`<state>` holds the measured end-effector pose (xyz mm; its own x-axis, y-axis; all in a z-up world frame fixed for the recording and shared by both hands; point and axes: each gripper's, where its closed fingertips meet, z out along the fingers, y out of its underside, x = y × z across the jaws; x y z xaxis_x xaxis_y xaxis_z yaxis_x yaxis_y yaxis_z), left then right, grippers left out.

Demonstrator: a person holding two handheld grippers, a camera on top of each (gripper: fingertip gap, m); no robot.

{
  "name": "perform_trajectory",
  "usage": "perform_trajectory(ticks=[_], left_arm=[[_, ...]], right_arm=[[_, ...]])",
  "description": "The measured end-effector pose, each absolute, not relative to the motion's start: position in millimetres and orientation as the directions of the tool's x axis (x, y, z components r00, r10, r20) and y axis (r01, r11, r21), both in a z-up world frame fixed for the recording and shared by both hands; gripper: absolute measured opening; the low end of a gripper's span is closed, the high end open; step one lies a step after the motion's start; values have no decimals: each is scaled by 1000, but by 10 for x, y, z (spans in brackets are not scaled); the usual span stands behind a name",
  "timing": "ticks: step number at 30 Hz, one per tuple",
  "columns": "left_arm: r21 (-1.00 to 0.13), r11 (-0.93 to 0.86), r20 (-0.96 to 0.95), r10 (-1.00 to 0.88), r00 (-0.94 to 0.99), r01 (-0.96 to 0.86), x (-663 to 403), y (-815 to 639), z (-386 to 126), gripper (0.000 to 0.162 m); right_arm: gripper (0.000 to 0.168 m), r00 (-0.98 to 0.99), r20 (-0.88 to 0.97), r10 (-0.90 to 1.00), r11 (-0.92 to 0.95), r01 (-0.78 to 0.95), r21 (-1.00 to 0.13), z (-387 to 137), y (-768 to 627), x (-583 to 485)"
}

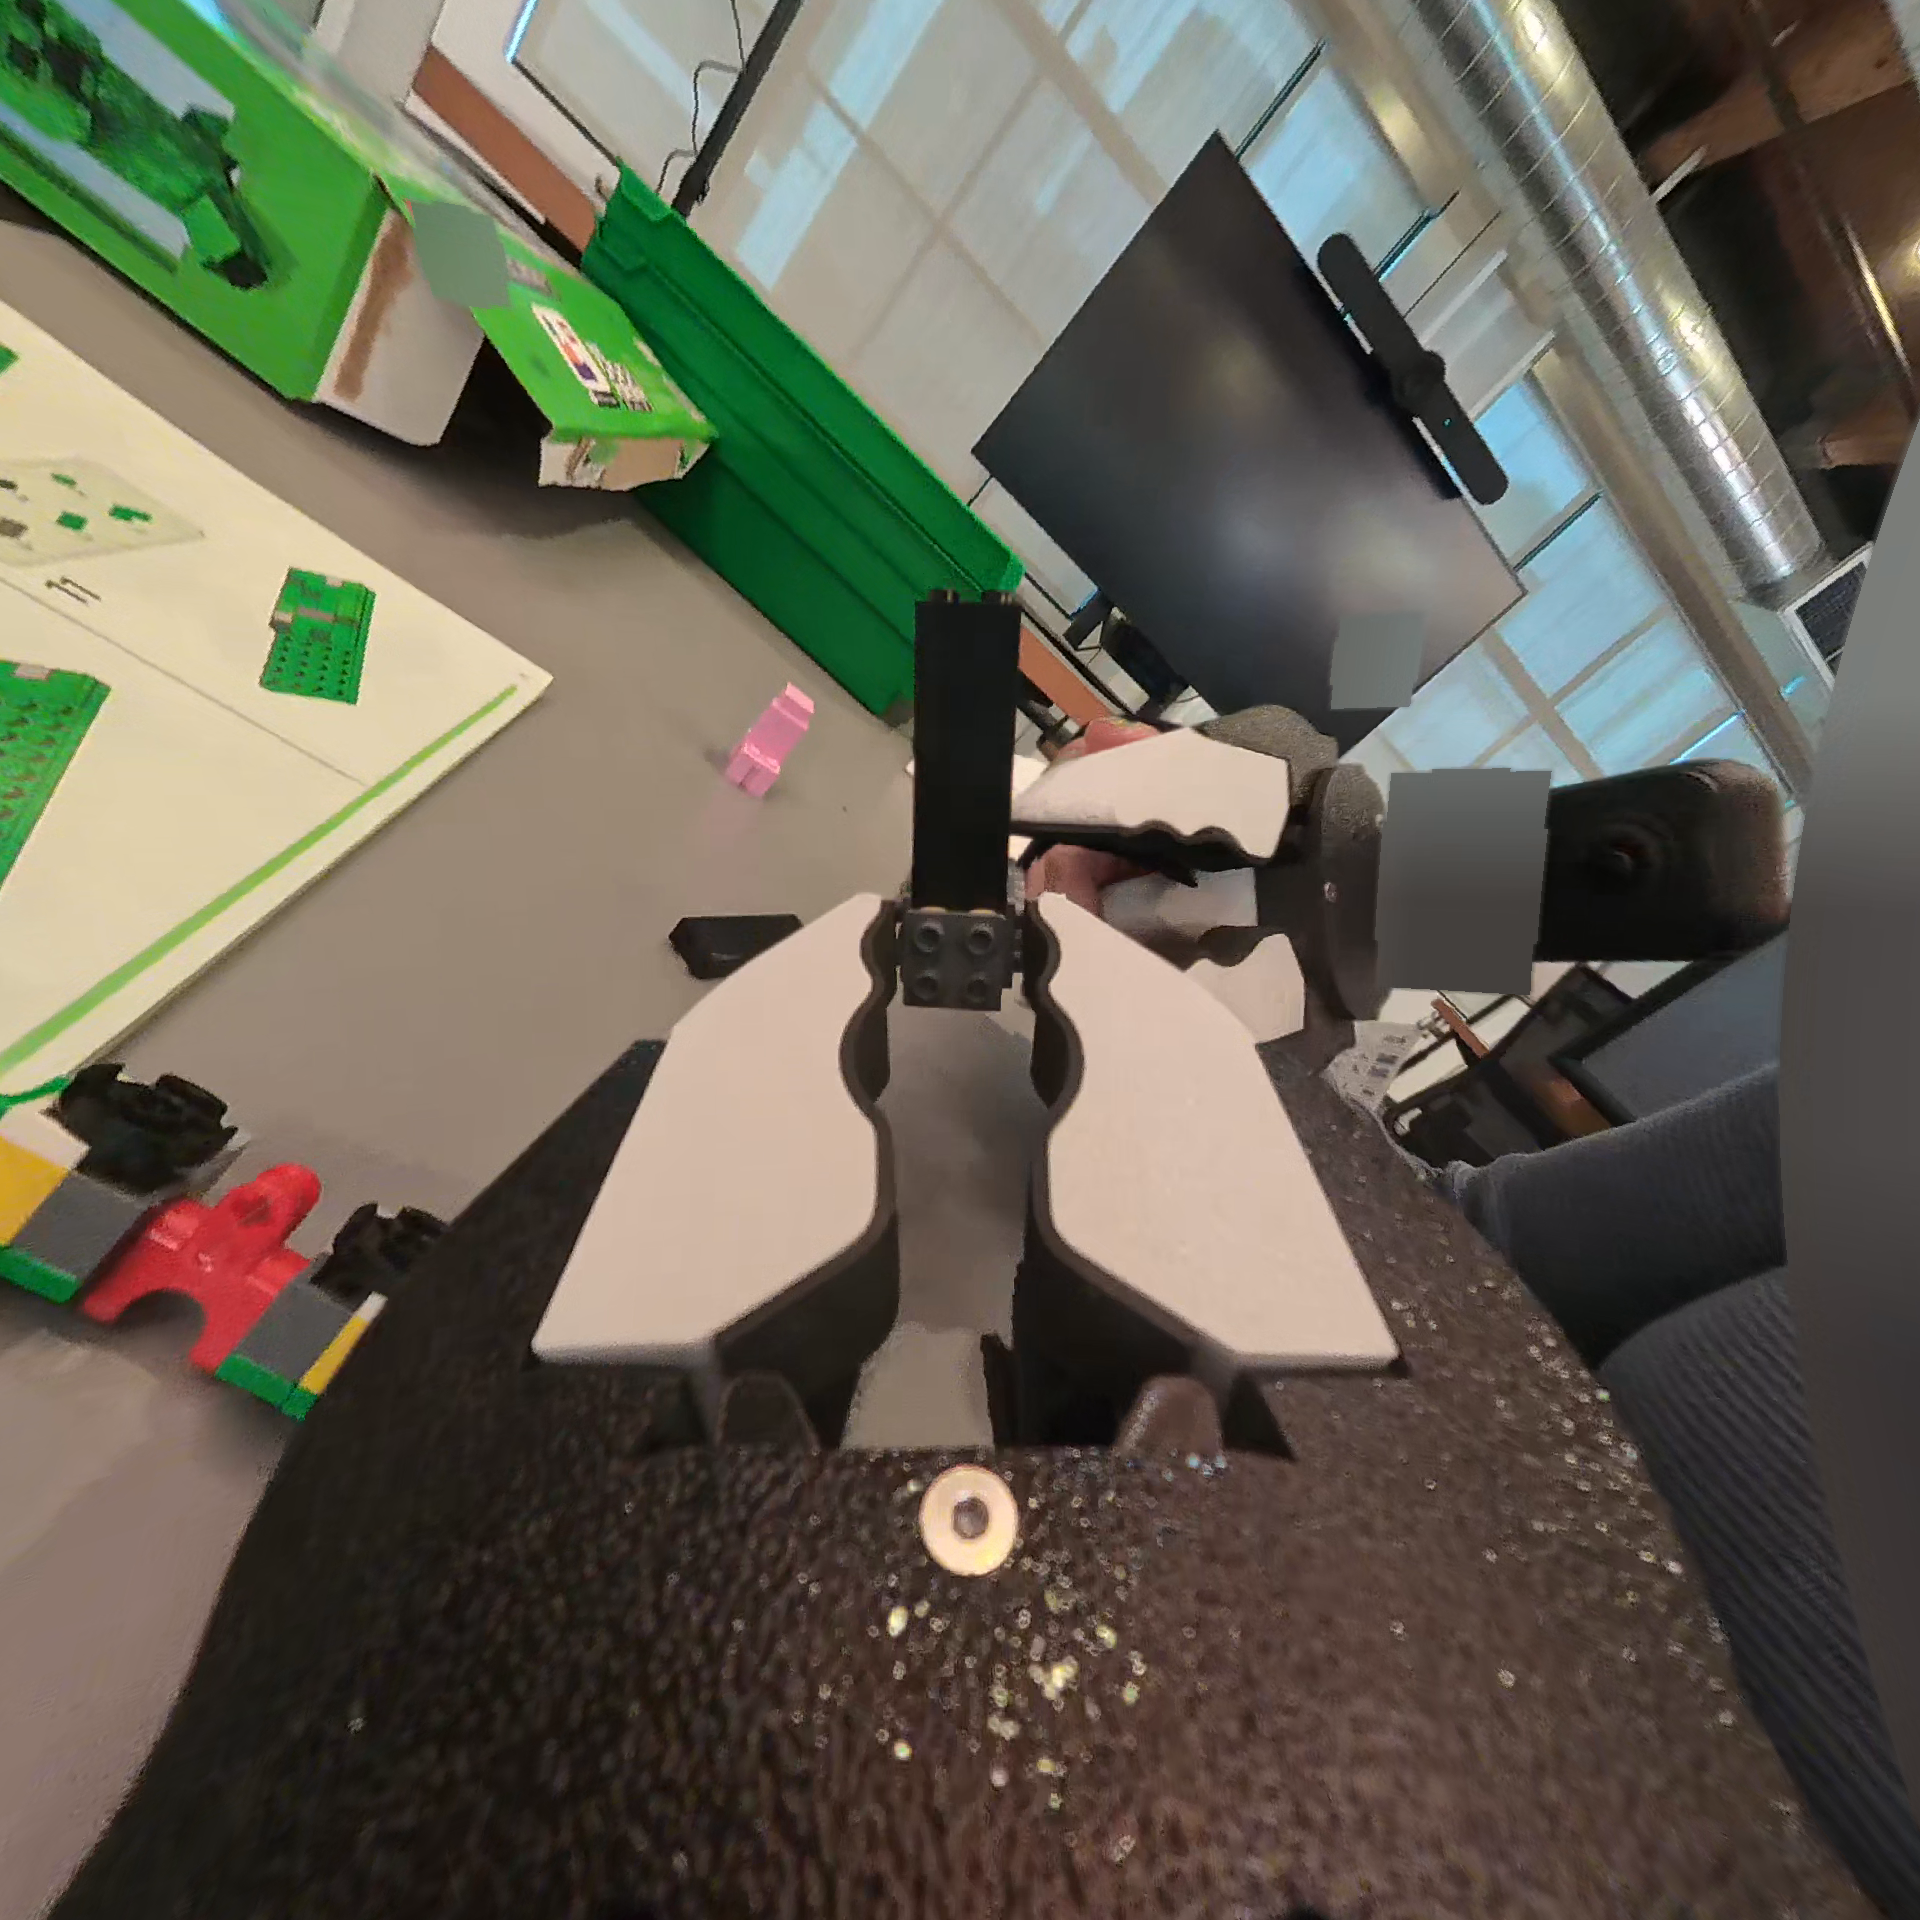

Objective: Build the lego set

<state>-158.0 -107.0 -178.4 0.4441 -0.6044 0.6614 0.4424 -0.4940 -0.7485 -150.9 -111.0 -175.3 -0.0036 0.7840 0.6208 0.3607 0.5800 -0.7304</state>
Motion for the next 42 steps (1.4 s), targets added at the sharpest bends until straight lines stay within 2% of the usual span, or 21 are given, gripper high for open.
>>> perform_trajectory(ticks=[6, 9, 28, 29, 31, 33, 35, 38, 42], left_arm=[[-735, -531, 677, -613, 408, 422, -1532, -1100, -1801, 23], [-735, -540, 677, -618, 399, 411, -1511, -1113, -1805, 23], [-724, -544, 687, -622, 376, 424, -1515, -1117, -1785, 22], [-724, -541, 687, -621, 378, 427, -1519, -1114, -1783, 23], [-719, -538, 693, -604, 395, 440, -1548, -1089, -1795, 23], [-712, -540, 700, -595, 394, 449, -1563, -1082, -1797, 23], [-714, -537, 698, -597, 396, 449, -1564, -1082, -1795, 23], [-719, -536, 694, -598, 401, 443, -1555, -1083, -1799, 23], [-720, -540, 693, -599, 402, 436, -1545, -1085, -1807, 23]], right_arm=[[25, -39, 682, 730, 628, 430, -648, -1852, -1078, -1489], [18, -49, 678, 734, 630, 421, -652, -1852, -1100, -1488], [17, -47, 634, 772, 597, 395, -698, -1854, -1131, -1502], [18, -44, 634, 772, 599, 382, -704, -1844, -1140, -1500], [31, -35, 628, 777, 600, 341, -724, -1782, -1152, -1463], [36, 20, 591, 807, 554, 323, -767, -1701, -1050, -1374], [28, 148, 543, 826, 468, 356, -809, -1654, -783, -1239], [2, 341, 541, 769, 342, 495, -798, -1720, -348, -1045], [0, 291, 605, 741, 410, 517, -751, -1653, -575, -1302]])
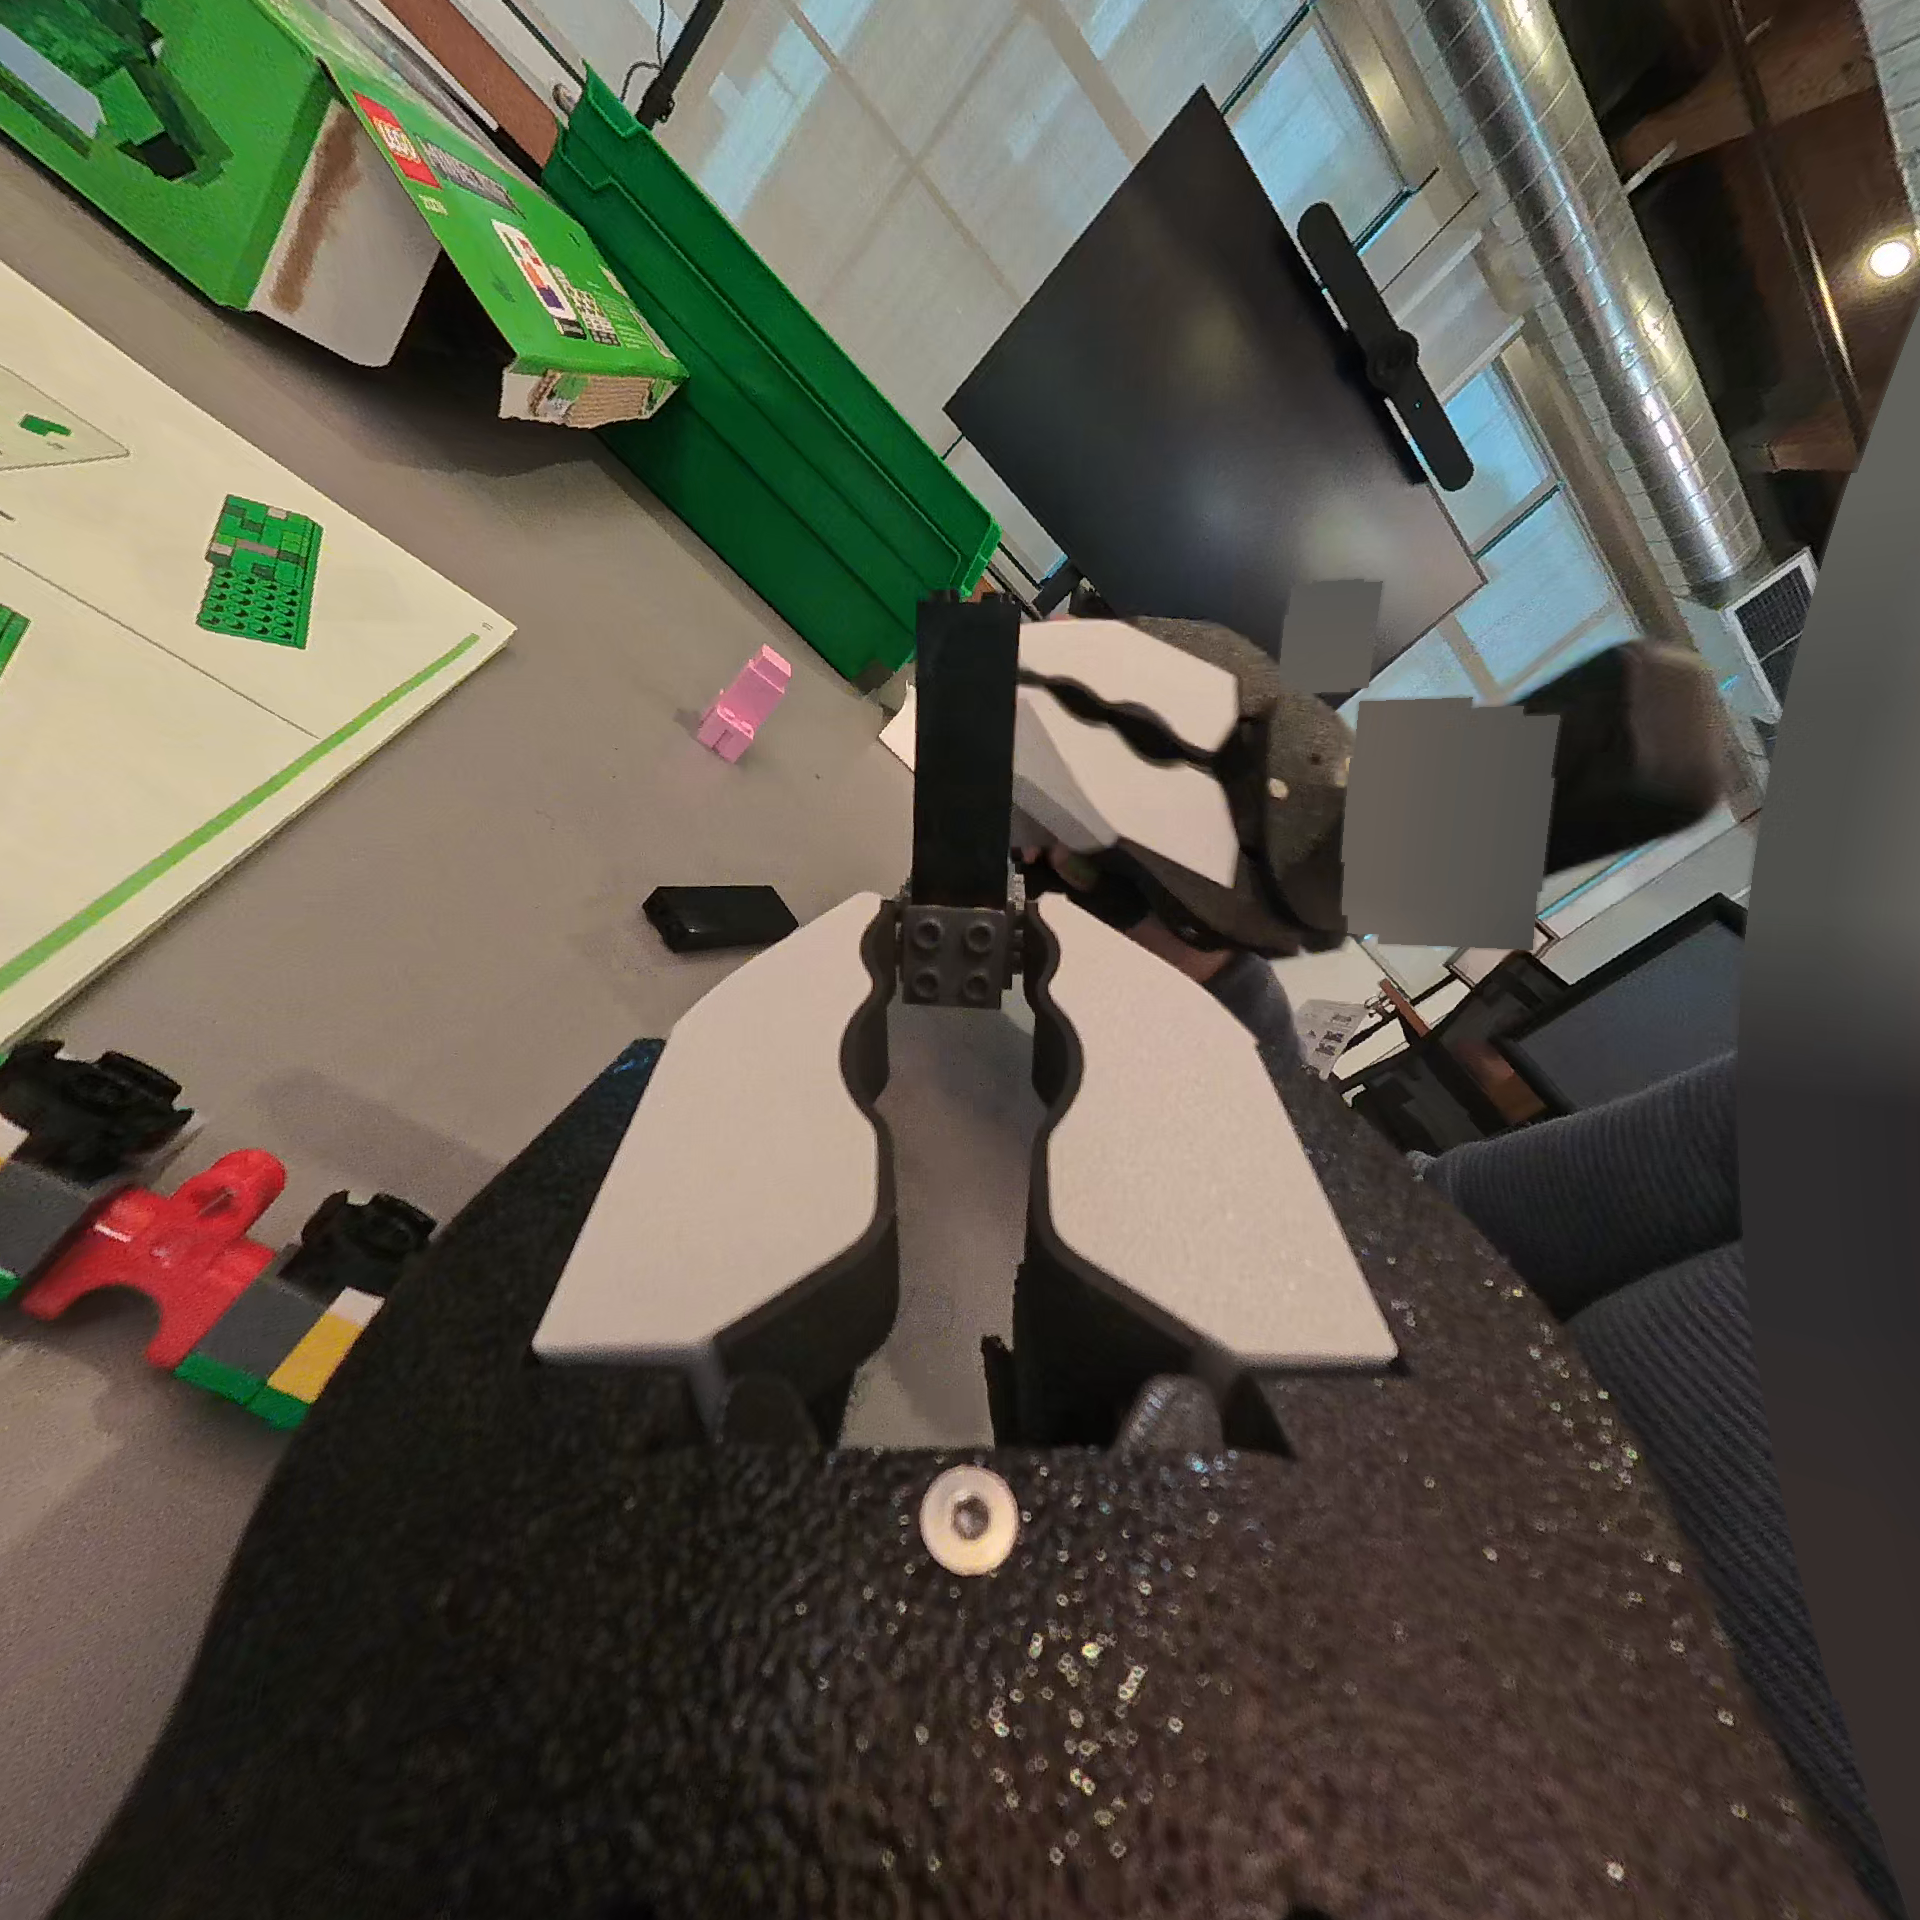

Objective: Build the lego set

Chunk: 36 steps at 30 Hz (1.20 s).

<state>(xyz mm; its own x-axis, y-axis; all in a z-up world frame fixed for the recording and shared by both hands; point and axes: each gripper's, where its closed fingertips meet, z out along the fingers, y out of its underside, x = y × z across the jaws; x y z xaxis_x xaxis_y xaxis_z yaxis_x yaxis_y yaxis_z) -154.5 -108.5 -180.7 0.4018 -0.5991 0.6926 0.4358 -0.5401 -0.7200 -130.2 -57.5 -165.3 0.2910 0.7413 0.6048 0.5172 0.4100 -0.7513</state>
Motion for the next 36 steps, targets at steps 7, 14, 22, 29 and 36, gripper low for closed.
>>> perform_trajectory(ticks=[7, 14, 22, 29, 36], left_arm=[[-723, -537, 690, -600, 406, 435, -1544, -1086, -1810, 23], [-725, -535, 688, -602, 407, 434, -1545, -1088, -1810, 23], [-731, -529, 681, -606, 411, 431, -1543, -1093, -1806, 23], [-733, -527, 678, -608, 412, 429, -1541, -1096, -1806, 23], [-732, -528, 680, -610, 408, 430, -1541, -1099, -1803, 23]], right_arm=[[0, -252, 429, 868, 497, 446, -744, -1717, -1438, -1309], [0, -135, 468, 873, 435, 647, -626, -1641, -1330, -1261], [0, -130, 509, 851, 471, 620, -628, -1565, -1300, -1407], [0, 59, 432, 900, 298, 640, -708, -1634, -811, -1150], [0, 19, 437, 899, 324, 643, -694, -1781, -840, -1236]])
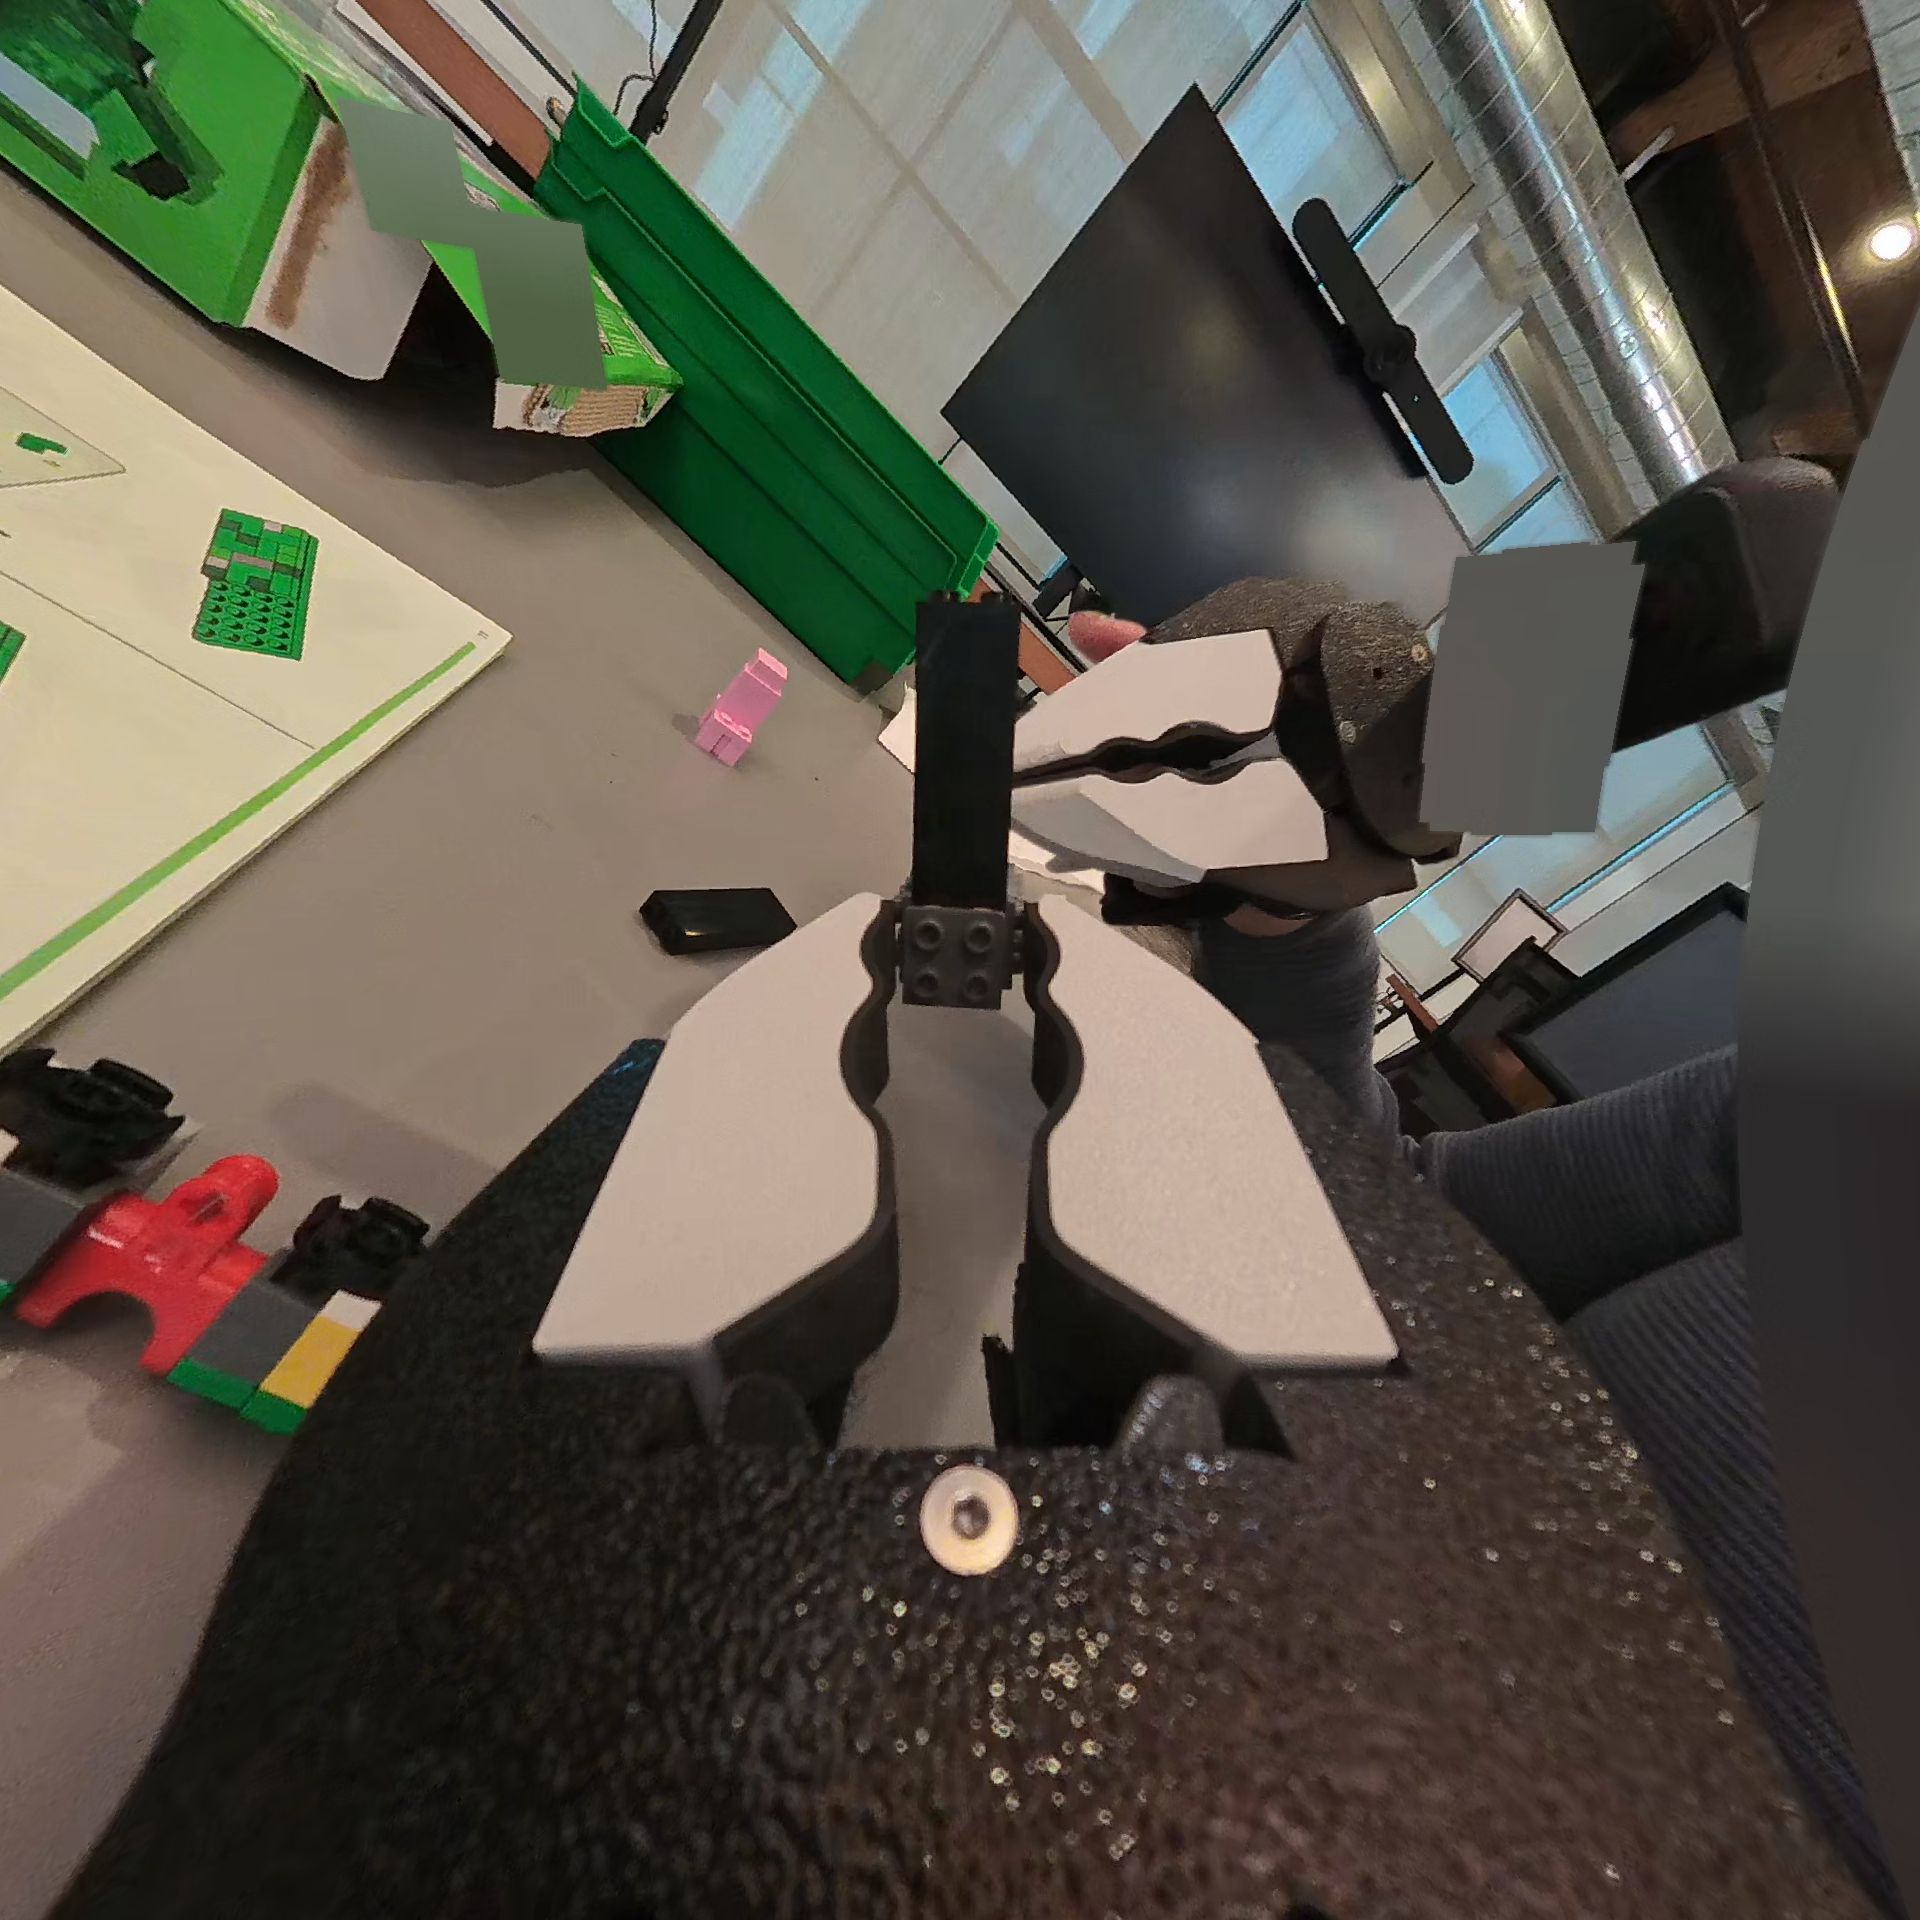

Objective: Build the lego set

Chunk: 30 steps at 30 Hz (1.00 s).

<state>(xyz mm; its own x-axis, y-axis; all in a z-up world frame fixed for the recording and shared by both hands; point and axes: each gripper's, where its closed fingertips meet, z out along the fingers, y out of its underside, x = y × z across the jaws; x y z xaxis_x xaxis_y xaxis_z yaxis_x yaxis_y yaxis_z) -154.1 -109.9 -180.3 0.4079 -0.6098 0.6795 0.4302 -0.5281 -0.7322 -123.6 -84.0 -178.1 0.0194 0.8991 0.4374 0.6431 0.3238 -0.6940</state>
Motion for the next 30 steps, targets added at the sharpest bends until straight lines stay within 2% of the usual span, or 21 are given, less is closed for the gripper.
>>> perform_trajectory(ticks=[2, 3, 5, 6, 7, 9, 12, 17, 20, 22, 23, 25, 28, 30], left_arm=[[-734, -528, 677, -613, 407, 427, -1536, -1103, -1802, 23], [-737, -525, 674, -618, 406, 425, -1534, -1109, -1796, 23], [-748, -511, 661, -629, 409, 423, -1533, -1120, -1779, 23], [-752, -505, 656, -634, 410, 423, -1534, -1124, -1771, 23], [-755, -500, 653, -636, 411, 425, -1536, -1127, -1765, 23], [-755, -491, 651, -637, 411, 434, -1550, -1124, -1751, 23], [-756, -477, 649, -638, 415, 448, -1574, -1119, -1733, 23], [-766, -466, 635, -655, 410, 442, -1563, -1142, -1712, 23], [-780, -459, 617, -675, 405, 425, -1535, -1172, -1701, 23], [-790, -456, 605, -685, 406, 409, -1513, -1187, -1702, 23], [-795, -452, 600, -688, 408, 405, -1506, -1191, -1702, 23], [-800, -443, 592, -694, 410, 405, -1508, -1196, -1691, 23], [-806, -428, 578, -718, 389, 408, -1510, -1220, -1652, 23], [-812, -421, 567, -734, 374, 404, -1502, -1238, -1633, 23]], right_arm=[[0, 52, 448, 892, 324, 619, -715, -1726, -790, -1252], [0, 167, 507, 845, 332, 578, -745, -1587, -670, -1246], [0, 464, 543, 700, 402, 373, -836, -1161, -380, -1126], [0, 572, 453, 684, 394, 232, -889, -1045, -307, -1025], [0, 566, 357, 743, 348, 129, -929, -1075, -306, -1003], [1, 487, 255, 835, 194, 172, -966, -1376, -252, -1004], [9, 318, 276, 907, 121, 430, -894, -1812, -284, -1003], [14, 69, 253, 965, 135, 699, -703, -2309, -526, -1067], [15, -5, 199, 980, 133, 760, -636, -2442, -587, -1101], [23, -37, 175, 984, 136, 793, -594, -2470, -588, -1110], [28, -37, 180, 983, 139, 791, -596, -2430, -567, -1128], [28, -50, 120, 992, 120, 704, -700, -2198, -634, -1209], [28, -201, -132, 971, -27, 452, -892, -1707, -957, -1304], [33, -313, -252, 916, -130, 365, -922, -1560, -1121, -1299]])
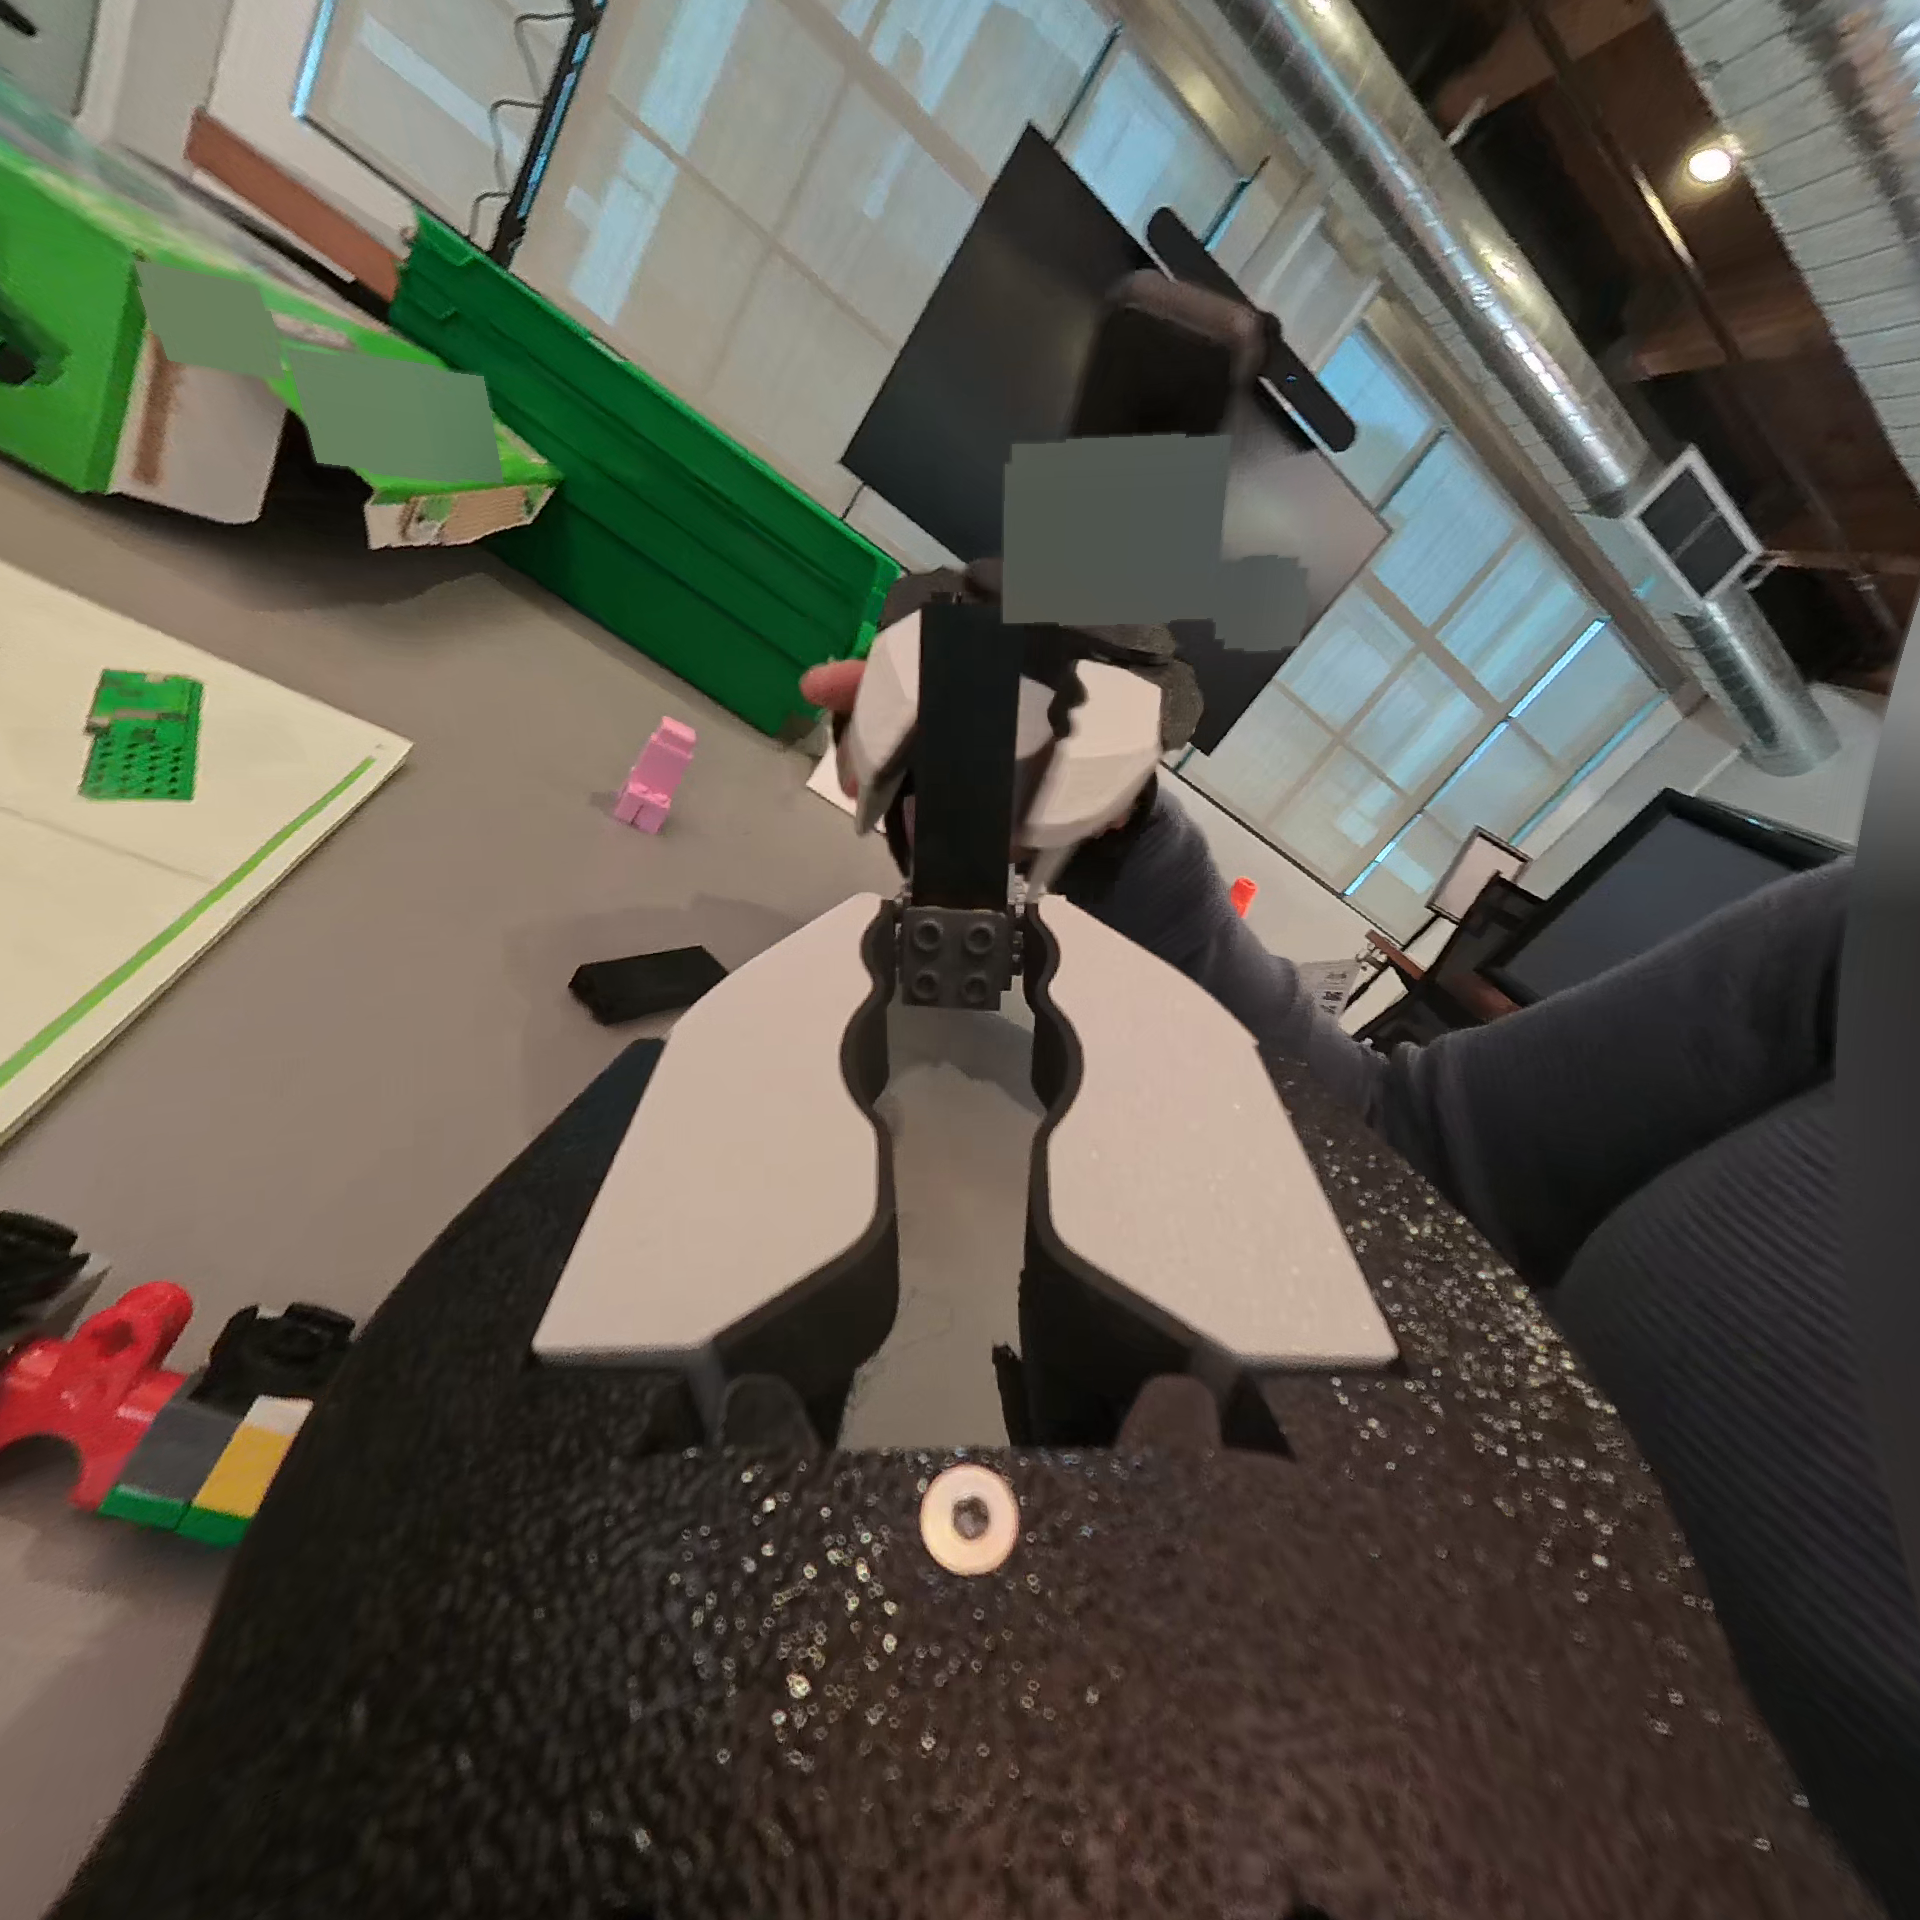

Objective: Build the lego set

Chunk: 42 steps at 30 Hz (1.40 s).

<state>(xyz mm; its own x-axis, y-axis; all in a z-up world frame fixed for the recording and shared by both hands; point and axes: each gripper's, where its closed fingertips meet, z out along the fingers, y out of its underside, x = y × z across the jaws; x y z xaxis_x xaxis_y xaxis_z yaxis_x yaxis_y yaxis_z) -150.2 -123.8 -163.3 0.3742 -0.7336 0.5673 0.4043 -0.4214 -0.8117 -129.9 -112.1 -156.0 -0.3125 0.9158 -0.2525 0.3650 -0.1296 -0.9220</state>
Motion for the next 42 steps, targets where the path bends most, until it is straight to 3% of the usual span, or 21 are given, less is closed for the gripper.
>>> perform_trajectory(ticks=[3, 7, 20, 27, 42], left_arm=[[-814, -426, 565, -739, 366, 396, -1485, -1247, -1635, 23], [-809, -425, 570, -737, 363, 406, -1497, -1241, -1630, 23], [-831, -300, 513, -739, 437, 468, -1651, -1209, -1521, 23], [-878, -191, 423, -740, 523, 439, -1716, -1210, -1469, 22], [-862, -209, 450, -735, 507, 462, -1738, -1193, -1476, 23]], right_arm=[[42, -349, -253, 902, -135, 327, -935, -1625, -1183, -1341], [41, -326, -190, 926, -152, 137, -979, -1601, -1094, -1401], [44, -347, -269, 898, -331, -133, -934, -1419, -898, -1327], [43, -256, -195, 947, -238, -151, -959, -1445, -853, -1360], [38, -246, -176, 953, -203, -88, -975, -1521, -904, -1423]])
